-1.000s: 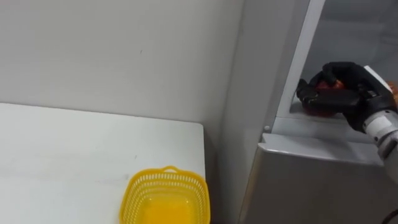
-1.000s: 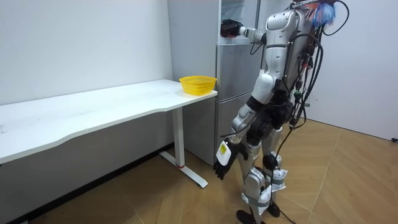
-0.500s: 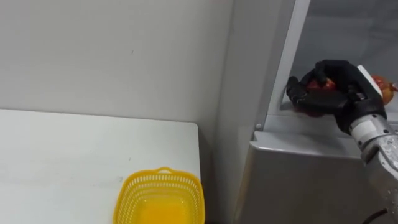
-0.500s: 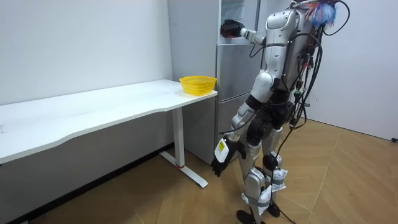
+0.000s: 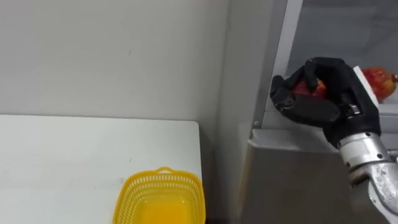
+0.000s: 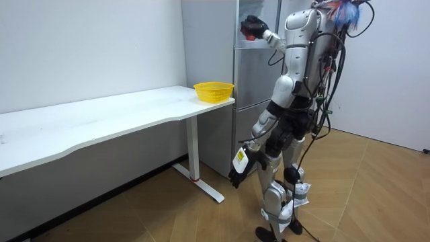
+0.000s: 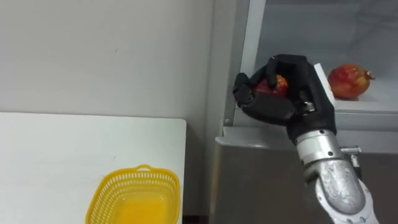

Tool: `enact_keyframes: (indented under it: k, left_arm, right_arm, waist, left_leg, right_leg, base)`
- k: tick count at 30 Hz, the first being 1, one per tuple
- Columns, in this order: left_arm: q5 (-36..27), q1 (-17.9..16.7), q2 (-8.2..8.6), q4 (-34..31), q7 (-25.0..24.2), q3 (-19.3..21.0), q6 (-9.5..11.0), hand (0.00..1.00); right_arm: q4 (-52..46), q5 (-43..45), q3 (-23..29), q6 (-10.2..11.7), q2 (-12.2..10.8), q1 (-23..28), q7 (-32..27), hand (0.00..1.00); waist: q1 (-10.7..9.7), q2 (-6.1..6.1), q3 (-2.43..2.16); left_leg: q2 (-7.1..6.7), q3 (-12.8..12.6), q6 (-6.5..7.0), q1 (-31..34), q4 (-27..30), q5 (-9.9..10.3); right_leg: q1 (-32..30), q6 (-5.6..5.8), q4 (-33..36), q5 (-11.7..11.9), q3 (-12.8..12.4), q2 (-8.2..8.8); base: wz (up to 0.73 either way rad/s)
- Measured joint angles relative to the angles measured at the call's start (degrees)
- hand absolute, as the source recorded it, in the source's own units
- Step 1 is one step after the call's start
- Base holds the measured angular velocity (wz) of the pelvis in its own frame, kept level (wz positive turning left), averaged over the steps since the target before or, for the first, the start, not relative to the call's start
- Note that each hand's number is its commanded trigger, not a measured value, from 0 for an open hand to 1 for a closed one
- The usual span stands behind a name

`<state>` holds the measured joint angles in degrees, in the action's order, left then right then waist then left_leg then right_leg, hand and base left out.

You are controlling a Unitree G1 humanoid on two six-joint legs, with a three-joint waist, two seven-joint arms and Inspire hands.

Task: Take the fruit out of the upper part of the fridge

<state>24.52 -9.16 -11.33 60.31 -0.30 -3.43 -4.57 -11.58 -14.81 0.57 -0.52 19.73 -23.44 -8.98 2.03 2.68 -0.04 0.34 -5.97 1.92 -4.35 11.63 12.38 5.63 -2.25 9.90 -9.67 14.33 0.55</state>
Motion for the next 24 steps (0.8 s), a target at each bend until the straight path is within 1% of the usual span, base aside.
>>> enact_keyframes:
  k: [2, 4, 5, 7, 9, 12, 14, 15, 16, 17, 18, 21, 22, 24]
  left_arm:
    - [-0.3, -0.2, 0.08, 0.1, 0.0, 0.0, 0.2, 0.0]
    - [-0.3, -0.2, 0.07, 0.1, 0.0, 0.0, 0.7, 0.0]
    - [-0.3, -0.1, 0.13, 0.1, 0.1, 0.0, 1.4, 0.0]
    - [-0.3, -0.1, 0.16, 0.4, 0.1, -0.1, 2.5, 0.0]
    - [-0.3, -0.1, 0.16, 0.4, 0.2, -0.8, 2.6, 0.0]
    - [-0.2, 0.7, 0.16, 1.6, 0.1, -2.5, 2.8, 0.0]
    - [-0.2, 0.9, 0.16, 1.9, 0.1, -2.5, 2.8, 0.0]
    - [-0.2, 1.0, 0.12, 1.9, 0.1, -2.5, 2.8, 0.0]
    - [-0.2, 1.0, 0.02, 1.9, 0.1, -2.5, 2.8, 0.0]
    - [-0.2, 1.0, -0.08, 1.9, 0.1, -2.5, 2.8, 0.0]
    - [-0.1, 1.1, -0.32, 1.9, 0.0, -2.8, 2.7, 0.0]
    - [0.0, 1.4, -0.96, 1.8, -0.4, -4.8, 2.5, 0.0]
    - [0.0, 1.6, -1.19, 1.9, -0.5, -5.1, 2.5, 0.0]
    - [0.1, 2.1, -1.5, 2.1, -1.1, -5.2, 2.5, 0.0]
  right_arm:
    - [-4.7, 3.6, 0.0, 1.2, -0.7, 0.5, -1.3, 1.0]
    - [-8.7, 6.7, -0.1, 2.8, -1.4, 0.5, -3.0, 1.0]
    - [-10.9, 9.0, -0.3, 4.0, -1.5, 0.5, -3.9, 1.0]
    - [-13.9, 14.8, -1.0, 6.2, -1.5, 0.5, -4.9, 1.0]
    - [-14.9, 19.2, -2.2, 7.3, -1.6, 0.5, -5.2, 1.0]
    - [-16.0, 23.7, -4.8, 7.4, -1.6, 0.5, -4.9, 1.0]
    - [-16.4, 24.9, -6.7, 7.5, -1.6, 0.5, -4.2, 1.0]
    - [-16.4, 25.6, -8.1, 7.4, -1.6, 0.5, -3.8, 1.0]
    - [-16.4, 26.5, -9.3, 7.4, -1.6, 0.5, -3.1, 1.0]
    - [-16.4, 26.8, -10.0, 7.4, -1.6, 0.5, -2.6, 1.0]
    - [-16.4, 27.8, -11.2, 7.4, -1.6, 0.5, -1.7, 1.0]
    - [-15.8, 31.1, -14.6, 7.4, -1.6, 0.5, 0.5, 1.0]
    - [-15.6, 31.8, -16.0, 7.3, -1.5, 0.5, 1.5, 1.0]
    - [-15.3, 33.6, -17.8, 7.4, -1.5, 0.5, 2.9, 1.0]
  waist:
    - [-0.1, -0.34, -0.07]
    - [-0.1, -0.64, -0.45]
    - [-0.1, -0.76, -0.55]
    - [-0.1, -0.85, -0.52]
    - [-0.2, -0.8, -0.5]
    - [-0.1, -0.63, -0.38]
    - [0.0, -0.25, -0.22]
    - [0.2, -0.16, 0.01]
    - [0.2, 0.18, 0.11]
    - [0.3, 0.35, 0.08]
    - [0.9, 0.6, 0.08]
    - [1.9, 1.1, -0.02]
    - [2.5, 1.34, -0.02]
    - [3.1, 1.67, 0.09]
  left_leg:
    - [0.0, -0.1, 0.01, 0.1, -0.1, 0.0]
    - [0.0, -0.1, 0.0, 0.5, -0.2, 0.0]
    - [-0.01, -0.1, 0.0, 0.5, -0.3, 0.0]
    - [0.0, -0.1, 0.0, 0.6, -0.3, 0.0]
    - [0.01, -0.1, 0.0, 0.6, -0.4, 0.0]
    - [0.04, -0.1, 0.01, 0.6, -0.3, 0.0]
    - [0.09, -0.1, -0.01, 0.6, -0.2, 0.0]
    - [0.12, -0.2, -0.05, 0.6, -0.2, 0.0]
    - [0.15, -0.4, -0.07, 0.7, -0.2, -0.1]
    - [0.15, -0.4, -0.08, 0.8, -0.2, -0.1]
    - [0.14, -0.4, -0.11, 0.9, -0.3, -0.1]
    - [0.11, -0.4, -0.1, 1.0, -0.3, -0.1]
    - [0.12, -0.4, -0.1, 0.9, -0.4, -0.1]
    - [0.16, -0.4, -0.11, 0.7, -0.5, -0.1]
  right_leg:
    - [-0.2, 0.03, 0.0, 0.0, -0.1, -0.02]
    - [-0.6, 0.03, 0.0, 0.0, -0.1, -0.03]
    - [-0.7, 0.03, 0.0, 0.0, -0.1, -0.01]
    - [-0.7, 0.03, 0.0, 0.0, -0.1, -0.04]
    - [-0.7, 0.03, 0.1, 0.0, -0.1, -0.03]
    - [-0.8, 0.03, 0.5, 0.0, -0.2, 0.01]
    - [-1.0, 0.03, 0.7, 0.0, -0.3, -0.02]
    - [-1.0, 0.03, 0.7, 0.0, -0.5, -0.05]
    - [-1.1, 0.01, 0.7, 0.0, -0.8, -0.13]
    - [-1.3, -0.01, 0.7, 0.0, -1.0, -0.16]
    - [-1.6, -0.03, 0.9, 0.1, -1.1, -0.19]
    - [-1.7, -0.07, 0.8, 0.1, -1.4, -0.28]
    - [-1.7, -0.07, 0.8, 0.1, -1.4, -0.3]
    - [-1.6, -0.07, 0.8, 0.1, -1.4, -0.35]
  base:
    - [-0.02]
    - [0.0]
    - [0.0]
    - [0.0]
    - [0.0]
    - [0.0]
    - [-0.02]
    - [-0.06]
    - [-0.06]
    - [-0.07]
    - [-0.07]
    - [-0.03]
    - [0.0]
    - [0.0]
